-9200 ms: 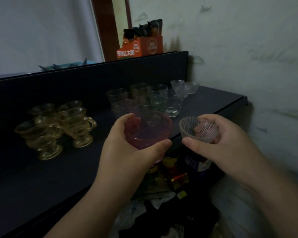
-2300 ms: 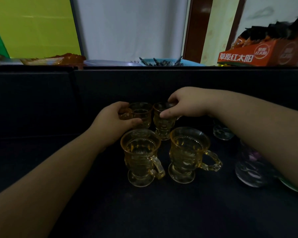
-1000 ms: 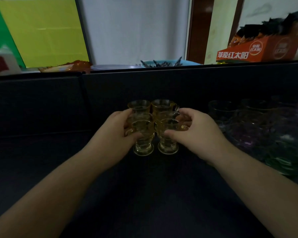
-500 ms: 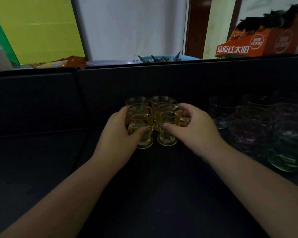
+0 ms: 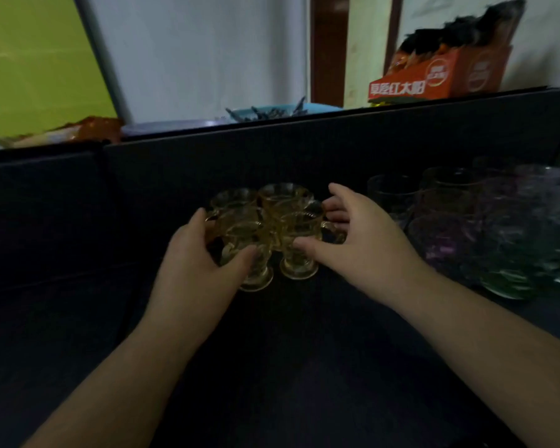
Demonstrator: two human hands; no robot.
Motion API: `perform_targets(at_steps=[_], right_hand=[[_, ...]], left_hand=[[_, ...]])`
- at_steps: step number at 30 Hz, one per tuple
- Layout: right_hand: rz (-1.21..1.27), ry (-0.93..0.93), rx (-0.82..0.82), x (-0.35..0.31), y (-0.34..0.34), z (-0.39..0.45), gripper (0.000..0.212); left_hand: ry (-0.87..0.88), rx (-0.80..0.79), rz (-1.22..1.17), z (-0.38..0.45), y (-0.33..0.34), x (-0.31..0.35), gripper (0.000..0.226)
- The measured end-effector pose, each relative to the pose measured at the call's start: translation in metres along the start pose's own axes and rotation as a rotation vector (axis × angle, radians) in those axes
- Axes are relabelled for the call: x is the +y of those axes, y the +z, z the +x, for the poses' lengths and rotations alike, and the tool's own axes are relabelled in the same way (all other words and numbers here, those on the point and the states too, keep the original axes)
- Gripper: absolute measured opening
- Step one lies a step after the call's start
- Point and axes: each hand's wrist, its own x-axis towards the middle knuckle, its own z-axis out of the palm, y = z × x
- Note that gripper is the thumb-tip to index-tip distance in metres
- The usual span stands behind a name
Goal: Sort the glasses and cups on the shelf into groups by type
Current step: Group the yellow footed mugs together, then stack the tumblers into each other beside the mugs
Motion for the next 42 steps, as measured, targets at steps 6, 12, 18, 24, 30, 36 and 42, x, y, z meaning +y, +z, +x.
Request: perform_targets(at_steps=[6, 12, 18, 24, 30, 36, 42], right_hand=[[-0.133, -0.121, 0.085, -0.011, -0.037, -0.031, 0.09], [-0.065, -0.227, 0.123, 0.009, -0.092, -0.06, 0.076], [-0.032, -0.285, 0.149, 0.067, -0.17, -0.079, 0.073], [0.027, -0.274, 0.175, 0.136, -0.229, -0.089, 0.068], [0.002, -0.25, 0.157, 0.168, -0.254, -0.094, 0.071], [-0.036, -0.146, 0.103, 0.182, -0.254, -0.092, 0.088], [-0.026, -0.031, 0.083, 0.193, -0.251, -0.085, 0.106]], left_hand=[[0.26, 0.18, 0.286, -0.023, -0.01, 0.03, 0.092], [0.371, 0.088, 0.243, -0.056, 0.03, 0.086, 0.096], [0.301, -0.002, 0.103, -0.08, 0.113, 0.142, 0.098], [0.029, 0.063, -0.001, -0.083, 0.179, 0.163, 0.114], [-0.093, 0.134, -0.075, -0.072, 0.194, 0.164, 0.117], [-0.145, 0.186, -0.16, -0.07, 0.194, 0.162, 0.109], [-0.148, 0.285, -0.199, -0.076, 0.179, 0.168, 0.108]])
